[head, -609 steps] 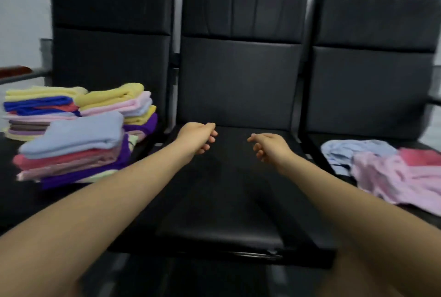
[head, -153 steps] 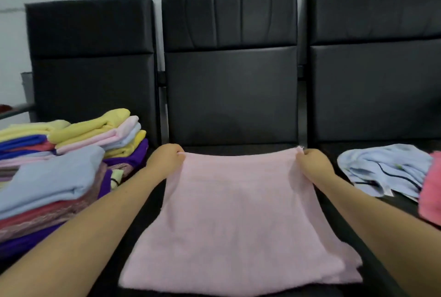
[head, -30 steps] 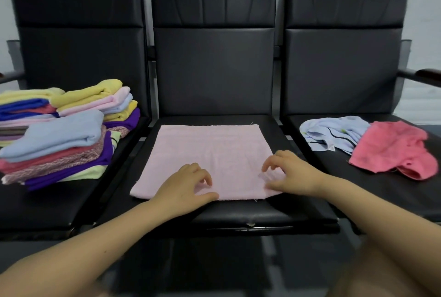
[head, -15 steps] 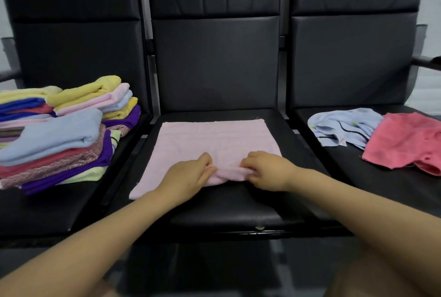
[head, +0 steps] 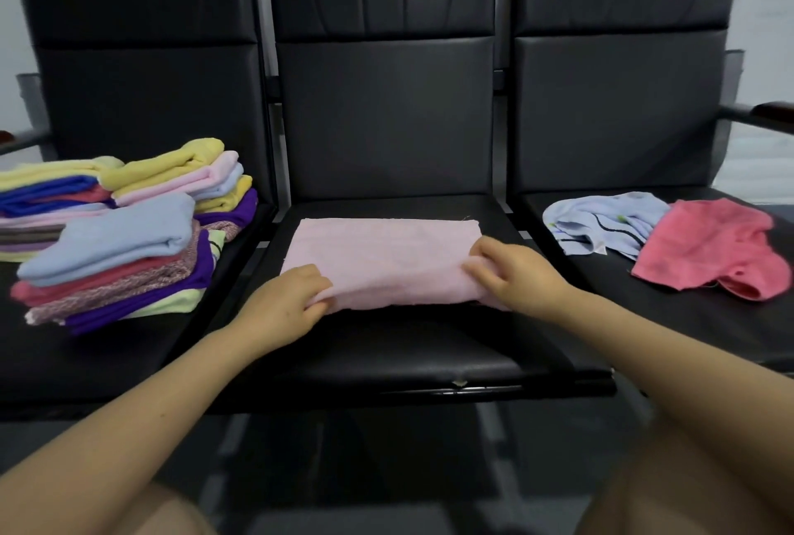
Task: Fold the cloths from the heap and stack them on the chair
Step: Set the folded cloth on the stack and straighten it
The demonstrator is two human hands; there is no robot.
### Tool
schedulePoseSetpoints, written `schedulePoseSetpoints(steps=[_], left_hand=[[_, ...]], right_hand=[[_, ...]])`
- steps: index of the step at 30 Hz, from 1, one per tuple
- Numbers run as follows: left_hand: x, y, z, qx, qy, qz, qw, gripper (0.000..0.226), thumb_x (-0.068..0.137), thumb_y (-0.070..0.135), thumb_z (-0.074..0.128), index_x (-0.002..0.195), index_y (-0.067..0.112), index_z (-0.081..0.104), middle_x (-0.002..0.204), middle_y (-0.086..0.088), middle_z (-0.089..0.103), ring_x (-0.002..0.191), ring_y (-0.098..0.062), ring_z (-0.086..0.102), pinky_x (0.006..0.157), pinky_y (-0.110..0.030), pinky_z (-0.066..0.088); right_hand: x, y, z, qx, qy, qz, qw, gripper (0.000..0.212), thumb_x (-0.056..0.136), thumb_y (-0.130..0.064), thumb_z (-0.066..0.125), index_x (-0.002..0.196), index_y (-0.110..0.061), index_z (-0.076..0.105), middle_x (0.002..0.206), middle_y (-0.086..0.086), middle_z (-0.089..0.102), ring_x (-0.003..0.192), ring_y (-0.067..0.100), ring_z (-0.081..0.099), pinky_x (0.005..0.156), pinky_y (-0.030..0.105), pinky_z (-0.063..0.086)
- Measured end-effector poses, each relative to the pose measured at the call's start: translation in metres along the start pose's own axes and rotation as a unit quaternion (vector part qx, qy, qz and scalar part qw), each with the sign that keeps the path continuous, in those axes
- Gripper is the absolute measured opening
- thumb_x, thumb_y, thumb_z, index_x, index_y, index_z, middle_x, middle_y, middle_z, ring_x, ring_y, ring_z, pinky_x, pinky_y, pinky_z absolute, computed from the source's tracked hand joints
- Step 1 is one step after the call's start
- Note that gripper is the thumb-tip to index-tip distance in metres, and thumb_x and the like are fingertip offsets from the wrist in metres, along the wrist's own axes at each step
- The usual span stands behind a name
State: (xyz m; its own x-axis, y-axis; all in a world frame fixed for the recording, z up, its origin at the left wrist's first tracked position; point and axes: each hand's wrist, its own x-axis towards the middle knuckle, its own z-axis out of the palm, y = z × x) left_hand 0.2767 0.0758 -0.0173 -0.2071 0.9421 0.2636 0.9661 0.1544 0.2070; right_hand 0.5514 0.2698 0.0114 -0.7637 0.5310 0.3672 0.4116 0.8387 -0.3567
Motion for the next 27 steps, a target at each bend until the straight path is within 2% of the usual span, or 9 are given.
schedulePoseSetpoints(steps=[3, 5, 10, 12, 14, 17, 21, 24, 27], left_hand=[[-0.013, -0.013, -0.005, -0.018, -0.027, -0.021, 0.999, 0.015, 0.089, 0.017, 0.059, 0.081, 0.029, 0.063, 0.091, 0.007, 0.059, 0.089, -0.016, 0.057, 0.080, -0.033, 0.046], [-0.022, -0.020, -0.006, -0.047, -0.027, -0.047, 0.997, 0.033, 0.089, 0.010, 0.059, 0.075, 0.040, 0.056, 0.085, 0.010, 0.061, 0.085, -0.014, 0.059, 0.078, -0.030, 0.046], [-0.032, -0.018, -0.014, -0.194, 0.035, -0.118, 0.973, 0.027, 0.096, 0.019, 0.053, 0.070, 0.018, 0.061, 0.061, 0.014, 0.056, 0.060, -0.001, 0.048, 0.058, -0.015, 0.035], [-0.032, -0.010, -0.022, -0.244, 0.054, -0.127, 0.960, 0.022, 0.094, 0.027, 0.055, 0.080, 0.015, 0.067, 0.070, 0.009, 0.063, 0.067, -0.001, 0.052, 0.063, -0.019, 0.038], [-0.029, -0.007, -0.030, -0.267, 0.064, -0.137, 0.952, 0.036, 0.085, 0.040, 0.051, 0.090, 0.010, 0.069, 0.084, -0.003, 0.069, 0.079, -0.013, 0.059, 0.070, -0.025, 0.041], [-0.019, -0.014, -0.036, -0.261, 0.042, -0.178, 0.948, 0.034, 0.094, 0.038, 0.056, 0.099, 0.007, 0.070, 0.095, -0.007, 0.070, 0.092, -0.020, 0.061, 0.074, -0.026, 0.042], [-0.002, -0.029, -0.032, -0.185, -0.028, -0.199, 0.962, 0.034, 0.095, 0.032, 0.056, 0.090, 0.000, 0.066, 0.090, -0.016, 0.066, 0.087, -0.030, 0.060, 0.069, -0.031, 0.039], [0.016, -0.032, -0.030, -0.163, 0.003, -0.206, 0.965, 0.022, 0.096, 0.028, 0.054, 0.093, 0.012, 0.069, 0.092, -0.006, 0.066, 0.089, -0.022, 0.060, 0.075, -0.033, 0.045], [0.048, -0.036, -0.022, -0.133, 0.065, -0.225, 0.963, 0.021, 0.097, 0.025, 0.048, 0.094, 0.016, 0.066, 0.093, -0.004, 0.064, 0.088, -0.021, 0.059, 0.078, -0.037, 0.047]], right_hand=[[-0.005, 0.013, -0.004, -0.020, -0.148, 0.036, 0.988, 0.032, 0.088, -0.038, 0.067, 0.074, -0.014, 0.051, 0.069, 0.000, 0.051, 0.070, 0.019, 0.048, 0.062, 0.021, 0.037], [-0.009, 0.027, -0.008, -0.009, -0.196, 0.068, 0.978, 0.033, 0.088, -0.032, 0.068, 0.072, -0.006, 0.054, 0.073, 0.008, 0.052, 0.074, 0.021, 0.048, 0.064, 0.024, 0.038], [-0.015, 0.040, -0.028, 0.237, -0.125, 0.133, 0.954, 0.025, 0.095, -0.019, 0.059, 0.103, 0.004, 0.066, 0.095, 0.011, 0.067, 0.089, 0.013, 0.057, 0.081, 0.028, 0.043], [-0.016, 0.036, -0.033, 0.302, -0.109, 0.141, 0.937, 0.022, 0.096, -0.018, 0.056, 0.106, -0.002, 0.068, 0.100, 0.005, 0.072, 0.092, 0.010, 0.063, 0.084, 0.025, 0.048], [-0.016, 0.030, -0.034, 0.346, -0.115, 0.155, 0.918, 0.019, 0.096, -0.018, 0.055, 0.103, -0.010, 0.070, 0.097, 0.001, 0.075, 0.089, 0.009, 0.068, 0.079, 0.020, 0.052], [-0.010, 0.027, -0.030, 0.362, -0.130, 0.194, 0.903, 0.019, 0.094, -0.019, 0.058, 0.099, -0.007, 0.071, 0.094, 0.005, 0.075, 0.088, 0.017, 0.069, 0.079, 0.027, 0.052], [0.006, 0.028, -0.019, 0.350, -0.132, 0.219, 0.901, 0.016, 0.093, -0.015, 0.060, 0.100, -0.011, 0.073, 0.096, 0.006, 0.076, 0.090, 0.020, 0.071, 0.084, 0.033, 0.053], [0.022, 0.032, -0.007, 0.310, -0.075, 0.245, 0.916, 0.011, 0.092, -0.014, 0.061, 0.092, -0.013, 0.072, 0.087, 0.005, 0.073, 0.079, 0.019, 0.067, 0.076, 0.033, 0.051], [0.045, 0.045, 0.009, 0.272, -0.006, 0.284, 0.919, 0.024, 0.090, -0.017, 0.063, 0.099, 0.005, 0.067, 0.084, 0.011, 0.064, 0.073, 0.020, 0.058, 0.065, 0.031, 0.044]])
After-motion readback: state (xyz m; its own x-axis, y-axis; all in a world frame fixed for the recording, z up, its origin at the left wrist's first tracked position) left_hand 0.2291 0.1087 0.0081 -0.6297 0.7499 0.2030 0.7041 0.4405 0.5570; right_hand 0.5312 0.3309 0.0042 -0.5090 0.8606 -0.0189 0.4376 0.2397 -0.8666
